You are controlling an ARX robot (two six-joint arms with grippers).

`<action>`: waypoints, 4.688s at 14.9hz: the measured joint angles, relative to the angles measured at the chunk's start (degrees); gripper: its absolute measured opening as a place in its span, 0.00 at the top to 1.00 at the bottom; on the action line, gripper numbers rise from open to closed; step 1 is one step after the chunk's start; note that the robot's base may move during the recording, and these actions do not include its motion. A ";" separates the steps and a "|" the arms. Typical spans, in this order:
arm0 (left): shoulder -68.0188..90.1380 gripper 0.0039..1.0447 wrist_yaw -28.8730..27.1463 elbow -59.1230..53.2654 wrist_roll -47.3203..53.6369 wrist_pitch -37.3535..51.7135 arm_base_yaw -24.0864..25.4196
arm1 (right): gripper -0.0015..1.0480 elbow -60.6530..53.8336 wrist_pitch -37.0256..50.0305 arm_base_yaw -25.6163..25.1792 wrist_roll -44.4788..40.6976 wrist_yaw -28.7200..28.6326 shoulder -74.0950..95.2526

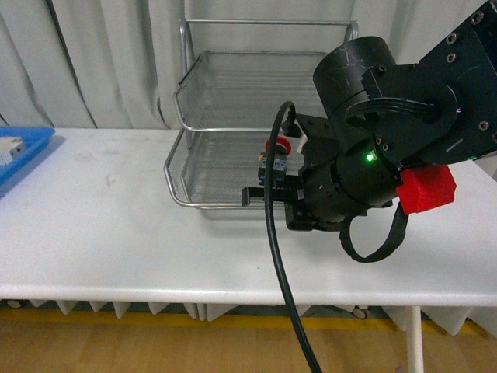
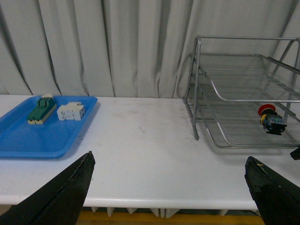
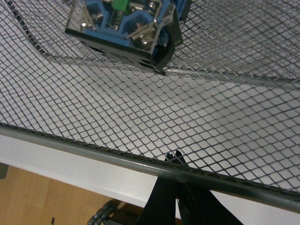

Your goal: Place button on rack with both arms

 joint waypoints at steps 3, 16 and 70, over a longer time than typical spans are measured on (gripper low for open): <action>0.00 0.06 -0.02 0.00 0.00 0.00 0.00 | 0.98 4.09 -0.57 -1.46 -0.76 0.17 2.32; 0.00 0.06 -0.02 0.00 0.00 0.02 0.00 | 0.98 15.61 -4.02 -5.18 -3.21 2.19 7.08; 0.00 0.06 -0.02 0.00 0.00 0.04 0.00 | 0.31 -74.14 2.49 -22.27 -14.84 5.18 -122.11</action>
